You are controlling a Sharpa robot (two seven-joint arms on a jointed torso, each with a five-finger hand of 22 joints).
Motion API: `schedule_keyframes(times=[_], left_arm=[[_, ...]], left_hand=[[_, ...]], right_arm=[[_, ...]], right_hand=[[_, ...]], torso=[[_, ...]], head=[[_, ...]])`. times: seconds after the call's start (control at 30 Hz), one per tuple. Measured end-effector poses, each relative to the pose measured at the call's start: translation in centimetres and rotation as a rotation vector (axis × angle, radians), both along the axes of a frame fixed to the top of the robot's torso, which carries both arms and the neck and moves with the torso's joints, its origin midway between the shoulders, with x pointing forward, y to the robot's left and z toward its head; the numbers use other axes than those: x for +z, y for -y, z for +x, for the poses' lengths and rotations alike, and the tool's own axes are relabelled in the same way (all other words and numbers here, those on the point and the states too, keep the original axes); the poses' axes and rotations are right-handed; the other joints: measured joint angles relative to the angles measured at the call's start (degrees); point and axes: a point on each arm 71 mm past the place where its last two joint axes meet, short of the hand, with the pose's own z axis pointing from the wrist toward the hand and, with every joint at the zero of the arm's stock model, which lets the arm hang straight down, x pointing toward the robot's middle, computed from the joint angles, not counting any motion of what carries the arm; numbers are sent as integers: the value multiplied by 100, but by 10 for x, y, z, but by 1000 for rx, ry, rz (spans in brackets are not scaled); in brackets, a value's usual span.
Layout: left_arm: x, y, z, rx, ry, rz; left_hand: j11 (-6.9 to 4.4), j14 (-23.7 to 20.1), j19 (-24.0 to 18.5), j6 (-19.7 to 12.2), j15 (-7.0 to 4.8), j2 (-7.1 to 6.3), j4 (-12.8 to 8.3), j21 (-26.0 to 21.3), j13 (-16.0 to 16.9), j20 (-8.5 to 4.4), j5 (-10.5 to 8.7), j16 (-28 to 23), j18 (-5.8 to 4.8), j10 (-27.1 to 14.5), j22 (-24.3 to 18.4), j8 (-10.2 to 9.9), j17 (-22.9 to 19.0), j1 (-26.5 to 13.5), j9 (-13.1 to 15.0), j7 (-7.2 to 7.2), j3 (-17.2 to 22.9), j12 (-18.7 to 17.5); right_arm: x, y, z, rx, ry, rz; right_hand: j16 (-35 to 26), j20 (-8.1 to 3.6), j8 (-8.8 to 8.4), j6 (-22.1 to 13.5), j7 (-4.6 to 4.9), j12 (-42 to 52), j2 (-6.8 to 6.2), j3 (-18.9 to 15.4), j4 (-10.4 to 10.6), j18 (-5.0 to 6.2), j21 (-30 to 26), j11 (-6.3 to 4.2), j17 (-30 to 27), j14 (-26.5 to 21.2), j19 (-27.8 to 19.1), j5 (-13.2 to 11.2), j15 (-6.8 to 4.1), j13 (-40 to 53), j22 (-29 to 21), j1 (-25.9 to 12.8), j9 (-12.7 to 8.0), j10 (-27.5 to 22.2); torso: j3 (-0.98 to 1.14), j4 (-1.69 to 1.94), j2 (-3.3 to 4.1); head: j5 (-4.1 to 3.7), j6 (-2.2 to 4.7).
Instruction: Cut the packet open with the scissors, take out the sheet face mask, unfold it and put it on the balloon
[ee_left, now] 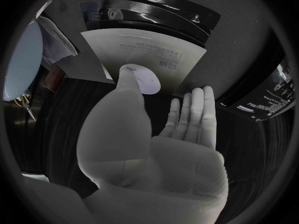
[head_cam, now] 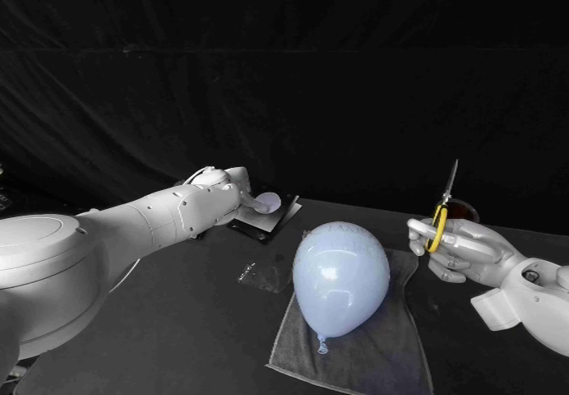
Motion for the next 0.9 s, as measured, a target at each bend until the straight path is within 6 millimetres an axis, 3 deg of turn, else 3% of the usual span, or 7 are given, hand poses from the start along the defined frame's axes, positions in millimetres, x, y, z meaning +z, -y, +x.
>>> schedule_keyframes(times=[0.63,0.9], left_arm=[[-4,-2,1,1,-3,34],[-5,-3,0,1,-3,43]], left_hand=[[5,206,135,-41,-62,71,-1,245,21,-135,0,402,2,-7,-1,228,38,71,-3,0,97,298],[-104,352,232,18,-124,168,-14,293,19,-233,-1,653,3,131,-1,388,54,167,-26,-6,192,468]], right_arm=[[0,-1,0,4,3,-4],[0,-1,0,6,5,-6]], right_hand=[[7,0,-11,22,-19,23,4,-1,0,-1,0,0,5,9,0,0,9,-2,4,4,3,0],[2,0,-12,22,-19,33,12,-8,-5,-2,0,0,5,9,0,0,10,-4,3,12,2,0]], torso=[[1,1,-1],[-1,3,-2]], head=[[-20,-44],[-22,-63]])
